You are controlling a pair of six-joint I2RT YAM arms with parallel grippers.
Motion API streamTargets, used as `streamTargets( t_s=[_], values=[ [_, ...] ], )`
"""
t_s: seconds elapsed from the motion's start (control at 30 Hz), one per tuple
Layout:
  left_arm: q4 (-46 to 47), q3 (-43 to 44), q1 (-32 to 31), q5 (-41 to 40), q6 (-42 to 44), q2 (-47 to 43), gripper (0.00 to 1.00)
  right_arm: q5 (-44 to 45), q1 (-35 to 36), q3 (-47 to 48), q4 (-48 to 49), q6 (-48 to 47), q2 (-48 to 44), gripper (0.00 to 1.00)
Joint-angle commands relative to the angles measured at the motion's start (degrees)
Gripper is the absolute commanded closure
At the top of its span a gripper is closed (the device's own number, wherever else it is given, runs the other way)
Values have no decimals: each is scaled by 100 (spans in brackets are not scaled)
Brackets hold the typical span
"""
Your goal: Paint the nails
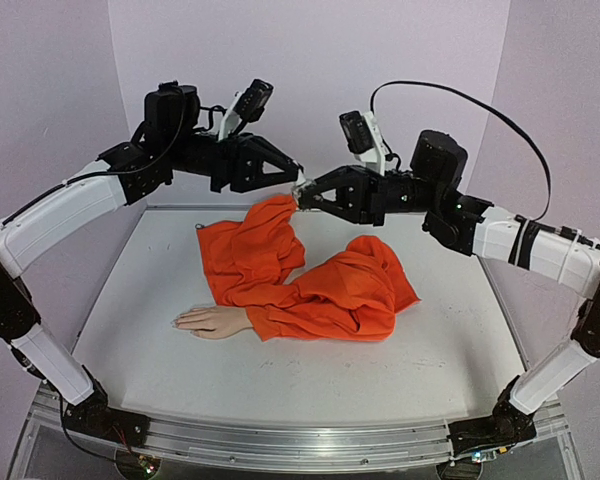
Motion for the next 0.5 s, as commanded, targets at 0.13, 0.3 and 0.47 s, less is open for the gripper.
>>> streamTargets(
  t_s=[0.13,0.3,0.47],
  values=[
    [-123,-389,404,-904,-1034,-377,28,1624,-176,-533,-166,-1506,-920,100],
    [-188,-626,502,-1420,-1673,-453,24,3488,-152,-414,-930,-1969,-865,100],
    [-365,-452,470,-1743,-1992,-374,27,4397,-10,-224,-1212,-2236,-710,100]
  ],
)
